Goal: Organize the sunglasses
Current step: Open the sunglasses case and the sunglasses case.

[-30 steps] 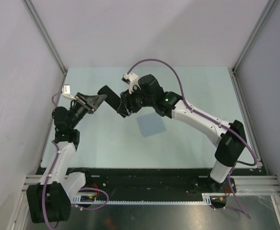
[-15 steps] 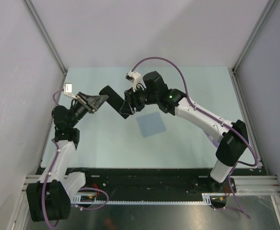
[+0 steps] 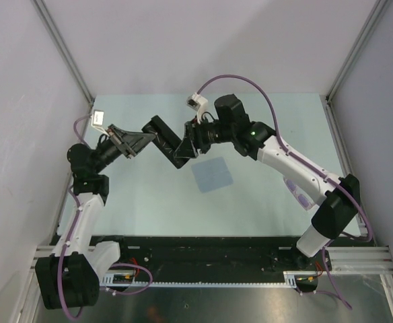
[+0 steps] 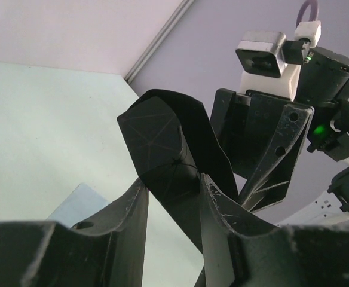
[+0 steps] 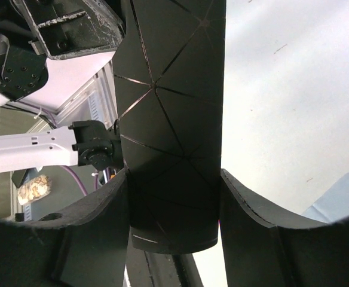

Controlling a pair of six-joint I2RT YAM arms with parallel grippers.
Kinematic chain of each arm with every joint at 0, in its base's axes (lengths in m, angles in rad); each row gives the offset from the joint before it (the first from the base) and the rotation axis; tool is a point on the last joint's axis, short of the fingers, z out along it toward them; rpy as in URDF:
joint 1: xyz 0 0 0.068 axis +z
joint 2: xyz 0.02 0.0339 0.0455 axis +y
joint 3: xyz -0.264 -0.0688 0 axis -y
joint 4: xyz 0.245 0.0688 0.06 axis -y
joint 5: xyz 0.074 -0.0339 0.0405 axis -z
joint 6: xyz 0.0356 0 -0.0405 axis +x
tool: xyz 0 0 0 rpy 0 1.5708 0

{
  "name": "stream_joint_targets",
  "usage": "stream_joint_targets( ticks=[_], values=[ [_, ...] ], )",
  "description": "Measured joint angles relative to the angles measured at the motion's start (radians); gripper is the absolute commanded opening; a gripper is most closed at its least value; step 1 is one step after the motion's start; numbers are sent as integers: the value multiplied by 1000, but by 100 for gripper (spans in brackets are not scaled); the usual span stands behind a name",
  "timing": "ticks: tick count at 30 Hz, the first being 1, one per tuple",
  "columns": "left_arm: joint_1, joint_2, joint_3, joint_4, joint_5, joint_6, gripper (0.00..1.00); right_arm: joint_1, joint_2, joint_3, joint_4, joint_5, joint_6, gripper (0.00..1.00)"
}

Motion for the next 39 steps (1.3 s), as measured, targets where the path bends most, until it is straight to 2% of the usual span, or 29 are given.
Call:
stream_joint_targets(
  ticks=[5, 11, 22, 29, 39],
  values=[
    [0, 23, 1, 7, 32, 5, 0, -22, -10, -39, 31, -45, 37, 19],
    [-4, 76, 7, 10, 42, 6, 0, -52, -11, -96, 106, -90, 116, 18],
    [-11, 268, 55, 50, 64, 24, 1, -118, 13, -172, 245, -100, 299, 25],
    [-5, 455, 63, 53, 3, 91, 0, -157, 134, -180, 361, -111, 411, 25],
    [2, 735, 117, 10, -62, 165, 0, -154, 378, -180, 673, -171, 542, 24]
  ],
)
